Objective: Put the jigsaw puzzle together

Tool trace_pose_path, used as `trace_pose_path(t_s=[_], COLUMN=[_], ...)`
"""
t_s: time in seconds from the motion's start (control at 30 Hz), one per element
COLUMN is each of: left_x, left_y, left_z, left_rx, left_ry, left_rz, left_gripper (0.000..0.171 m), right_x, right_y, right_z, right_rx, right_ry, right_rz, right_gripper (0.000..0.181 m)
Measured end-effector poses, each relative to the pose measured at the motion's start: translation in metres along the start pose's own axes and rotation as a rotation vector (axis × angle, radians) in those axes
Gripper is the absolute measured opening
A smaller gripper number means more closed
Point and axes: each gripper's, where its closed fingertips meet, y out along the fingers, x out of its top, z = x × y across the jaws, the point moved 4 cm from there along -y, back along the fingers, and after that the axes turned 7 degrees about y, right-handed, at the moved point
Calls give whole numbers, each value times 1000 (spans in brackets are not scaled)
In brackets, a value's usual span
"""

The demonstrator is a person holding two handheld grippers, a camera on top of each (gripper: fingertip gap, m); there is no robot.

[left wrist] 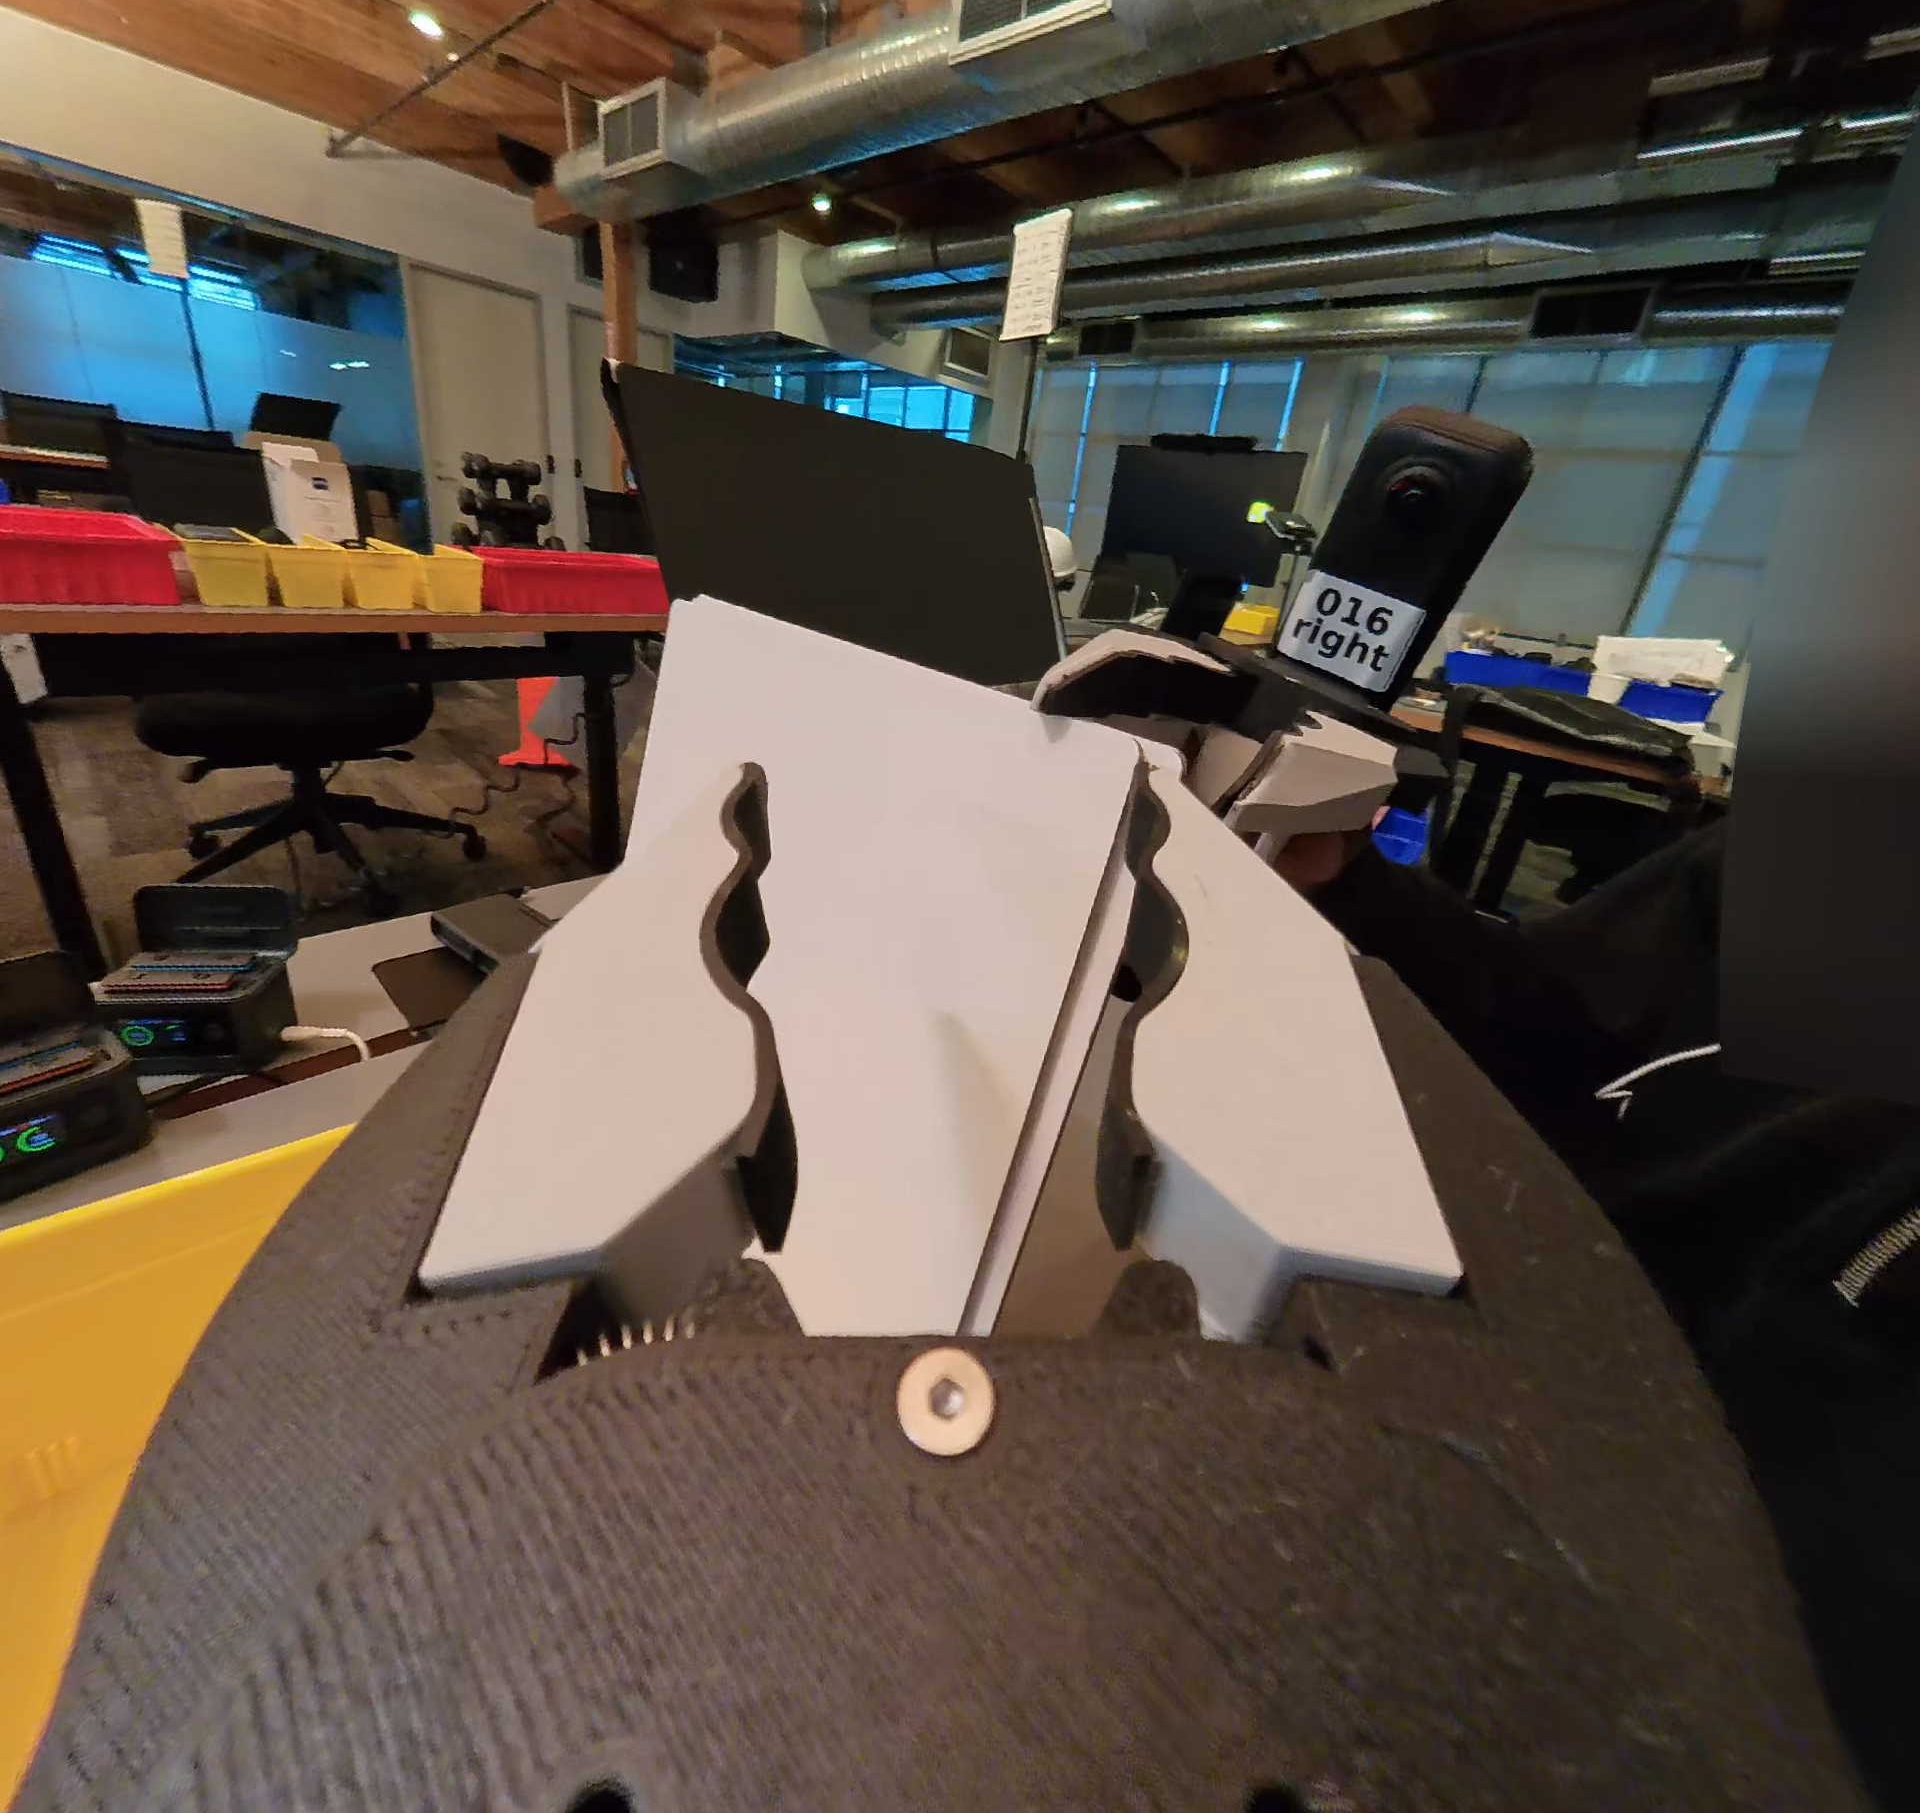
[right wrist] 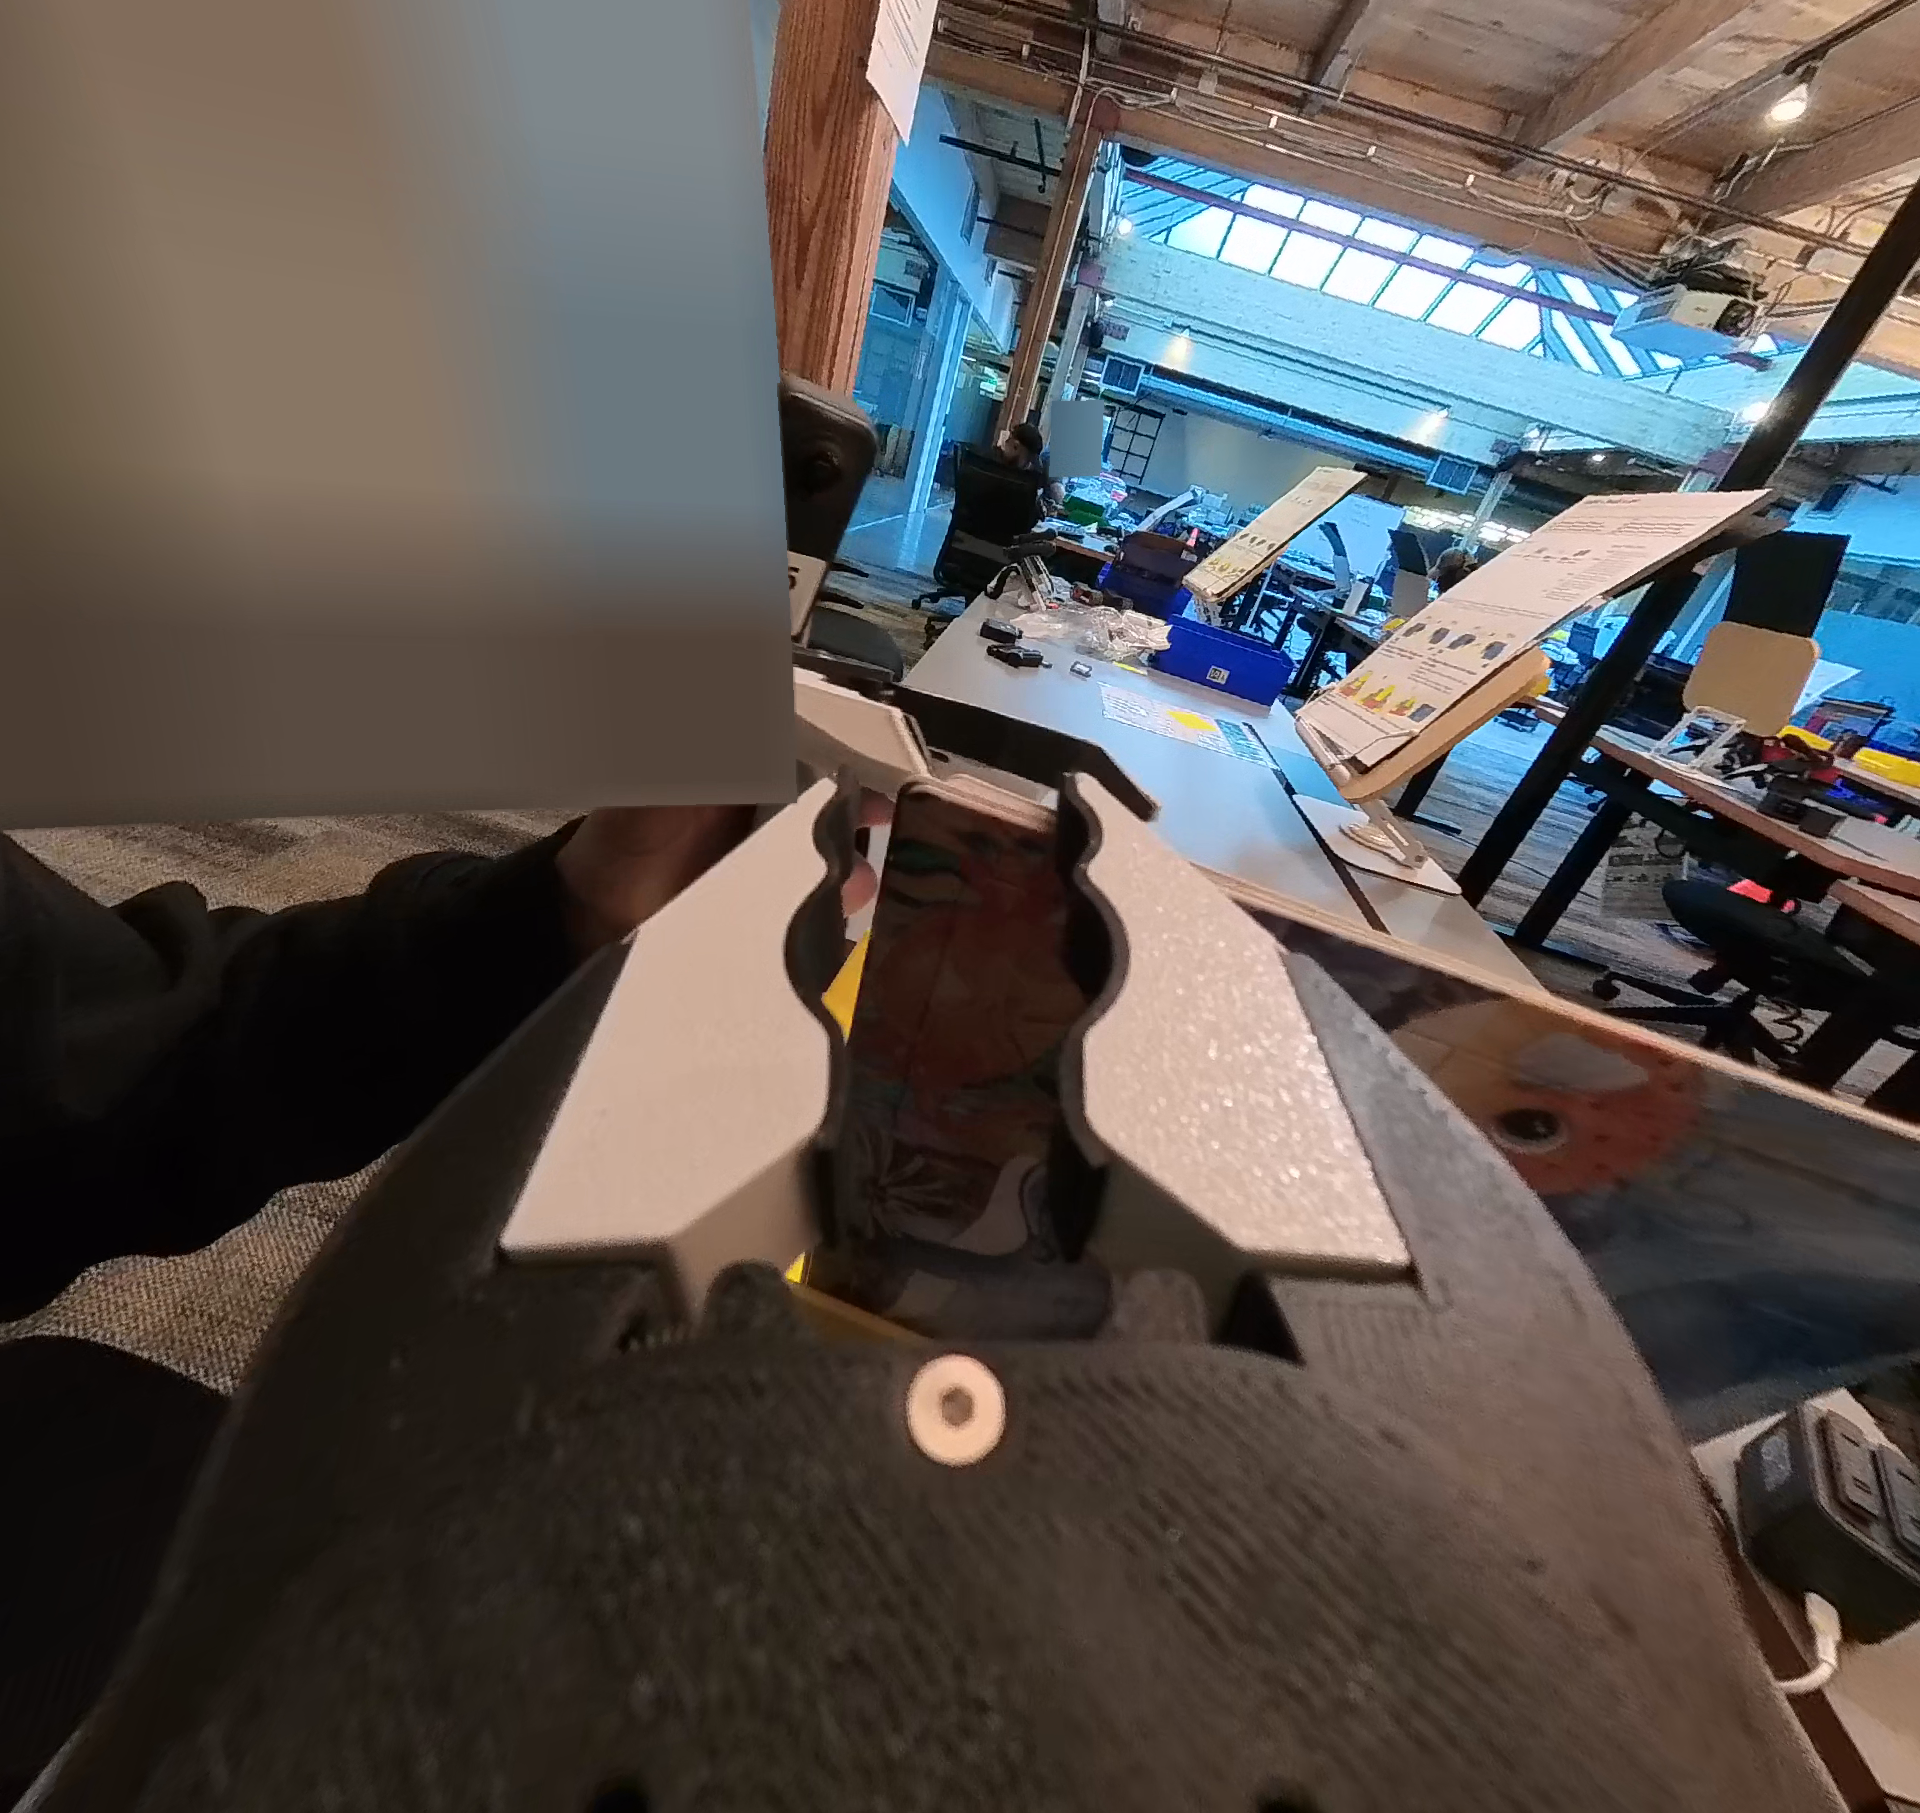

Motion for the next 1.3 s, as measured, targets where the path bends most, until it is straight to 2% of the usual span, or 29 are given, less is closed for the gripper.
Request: trace_pose_path(t_s=[0.2, 0.23, 0.27, 0.33, 0.43, 0.53, 0.6, 1.0, 1.3], left_x=[3, 3, 1, -2, -4, 2, 3, 4, 8], left_y=[-5, -7, -10, -14, -11, -10, -9, -8, -9], left_z=[1, 4, 9, 16, 7, -5, -5, 6, 7], left_rx=[98, 136, 192, 271, 198, 59, 22, 17, 110], left_ry=[74, 82, 120, 190, 157, 76, 40, 2, 111], left_rz=[0, 6, 24, 45, 29, -28, -33, -25, -13], left_gripper=[70, 58, 39, 43, 45, 57, 60, 68, 70], right_x=[0, -1, -1, -1, -1, -1, -1, -1, -2], right_y=[3, 3, 3, 2, 3, 4, 5, 15, 16], right_z=[1, 2, 2, 2, 1, 1, 1, 4, 3], right_rx=[-9, -11, -14, -22, -18, -9, -4, 81, 37], right_ry=[-29, -40, -52, -67, -52, -46, -46, -46, -140], right_rz=[14, 17, 19, 18, 9, 10, 12, 54, 86], right_gripper=[41, 40, 40, 38, 38, 39, 40, 55, 57])
